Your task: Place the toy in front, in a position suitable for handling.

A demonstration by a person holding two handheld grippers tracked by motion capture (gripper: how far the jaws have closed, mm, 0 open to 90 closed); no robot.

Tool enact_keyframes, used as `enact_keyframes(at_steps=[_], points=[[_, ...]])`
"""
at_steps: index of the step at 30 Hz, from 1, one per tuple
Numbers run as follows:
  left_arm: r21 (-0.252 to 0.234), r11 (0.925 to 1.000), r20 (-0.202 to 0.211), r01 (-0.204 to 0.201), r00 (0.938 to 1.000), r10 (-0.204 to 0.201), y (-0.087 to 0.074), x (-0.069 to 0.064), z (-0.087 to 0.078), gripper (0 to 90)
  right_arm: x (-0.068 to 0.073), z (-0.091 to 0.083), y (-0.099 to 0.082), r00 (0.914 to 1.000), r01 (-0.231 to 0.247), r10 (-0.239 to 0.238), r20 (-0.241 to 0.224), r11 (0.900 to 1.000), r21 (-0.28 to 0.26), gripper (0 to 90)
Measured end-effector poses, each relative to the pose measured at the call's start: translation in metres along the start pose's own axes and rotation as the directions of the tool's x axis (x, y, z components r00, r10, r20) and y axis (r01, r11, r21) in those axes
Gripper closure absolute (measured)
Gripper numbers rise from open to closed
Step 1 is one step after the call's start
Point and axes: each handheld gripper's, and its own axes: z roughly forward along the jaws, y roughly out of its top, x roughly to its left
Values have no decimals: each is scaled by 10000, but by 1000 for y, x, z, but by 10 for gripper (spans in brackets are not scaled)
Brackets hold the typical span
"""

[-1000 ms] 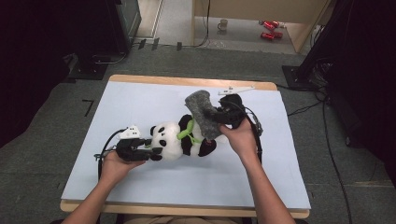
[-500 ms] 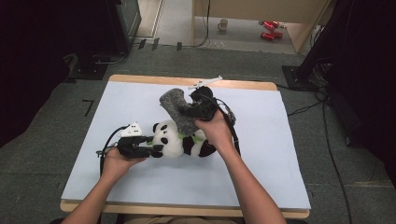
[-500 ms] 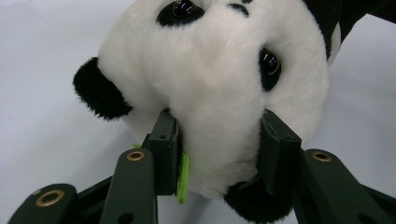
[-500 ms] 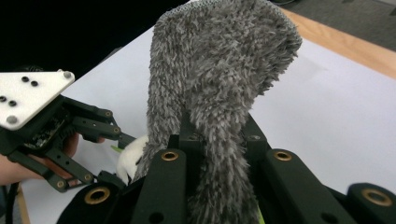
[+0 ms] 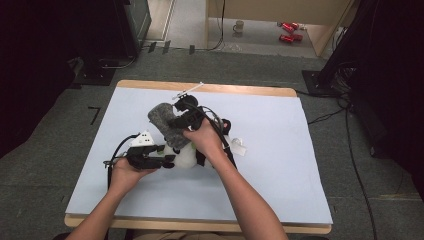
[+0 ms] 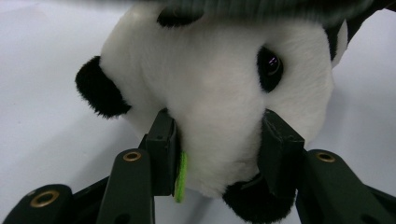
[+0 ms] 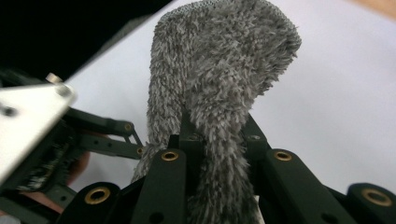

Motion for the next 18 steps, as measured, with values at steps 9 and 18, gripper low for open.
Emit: enact_keyframes(at_steps=[9,18], points=[[-13,10000,244,48,9997,-48,-3,3,1,538,-6,18,-9,9990,8,-51,449,9954,956,772],[-31,9988,229,491,9985,-490,-2,4,2,550,-22,9,-15,9966,-188,122,814,9965,809,774]])
